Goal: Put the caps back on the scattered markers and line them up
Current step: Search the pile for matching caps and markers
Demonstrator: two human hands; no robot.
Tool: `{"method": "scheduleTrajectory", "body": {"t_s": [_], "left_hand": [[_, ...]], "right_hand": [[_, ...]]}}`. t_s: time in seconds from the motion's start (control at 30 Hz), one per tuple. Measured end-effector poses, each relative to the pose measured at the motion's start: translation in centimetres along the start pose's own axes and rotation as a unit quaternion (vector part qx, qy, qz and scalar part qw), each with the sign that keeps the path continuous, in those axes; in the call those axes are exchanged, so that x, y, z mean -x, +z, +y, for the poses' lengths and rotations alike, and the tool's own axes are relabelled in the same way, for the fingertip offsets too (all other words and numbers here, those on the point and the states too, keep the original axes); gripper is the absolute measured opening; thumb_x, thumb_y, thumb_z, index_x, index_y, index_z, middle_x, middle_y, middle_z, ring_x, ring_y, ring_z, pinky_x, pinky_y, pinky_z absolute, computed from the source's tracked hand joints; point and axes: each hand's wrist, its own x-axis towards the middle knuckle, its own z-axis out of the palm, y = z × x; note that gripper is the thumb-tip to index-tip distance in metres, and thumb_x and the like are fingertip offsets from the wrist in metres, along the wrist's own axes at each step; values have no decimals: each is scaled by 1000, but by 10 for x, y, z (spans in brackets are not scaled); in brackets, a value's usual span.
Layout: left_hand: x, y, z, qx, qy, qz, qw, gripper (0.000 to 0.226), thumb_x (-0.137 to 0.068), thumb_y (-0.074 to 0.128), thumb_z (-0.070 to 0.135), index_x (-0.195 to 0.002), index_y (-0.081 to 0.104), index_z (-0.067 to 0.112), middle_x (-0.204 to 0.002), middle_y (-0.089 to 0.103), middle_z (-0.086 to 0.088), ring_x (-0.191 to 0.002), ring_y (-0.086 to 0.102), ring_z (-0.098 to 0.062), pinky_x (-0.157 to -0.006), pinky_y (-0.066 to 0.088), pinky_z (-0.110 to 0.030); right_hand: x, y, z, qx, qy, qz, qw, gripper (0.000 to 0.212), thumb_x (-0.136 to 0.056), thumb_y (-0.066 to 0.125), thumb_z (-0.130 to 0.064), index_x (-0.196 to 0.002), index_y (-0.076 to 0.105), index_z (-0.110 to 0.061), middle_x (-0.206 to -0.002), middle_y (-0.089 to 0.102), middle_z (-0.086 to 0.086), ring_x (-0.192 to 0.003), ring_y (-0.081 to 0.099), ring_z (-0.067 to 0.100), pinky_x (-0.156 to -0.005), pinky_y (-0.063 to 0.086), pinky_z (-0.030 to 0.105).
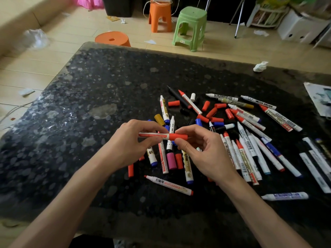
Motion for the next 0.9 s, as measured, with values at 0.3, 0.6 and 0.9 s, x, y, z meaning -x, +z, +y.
{"method": "scheduleTrajectory", "body": {"t_s": [0.3, 0.6, 0.9], "left_hand": [[3, -6, -2, 11, -7, 3, 1000, 18, -96, 67, 37, -108, 73, 49, -92, 74, 15, -86, 69, -7, -84, 58, -39], [2, -10, -4, 5, -19, 20, 1000, 18, -94, 62, 50, -108, 73, 48, -97, 76, 15, -91, 71, -13, -86, 58, -47], [1, -7, -5, 7, -36, 38, 999, 17, -95, 64, 46, -110, 73, 46, -95, 76, 15, -92, 71, -4, -89, 57, -39]], "right_hand": [[-3, -9, -3, -3, 11, 10, 1000, 24, -90, 80, -21, -113, 75, -25, -99, 75, -10, -93, 75, 10, -84, 60, 24], [-7, -26, -2, -3, 3, 40, 999, 16, -89, 79, -16, -105, 79, -18, -97, 79, -7, -96, 75, 9, -91, 60, 27], [-2, -20, 21, 346, -40, -50, 936, 28, -88, 80, -36, -114, 71, -34, -118, 57, -18, -121, 42, 2, -101, 30, 17]]}}
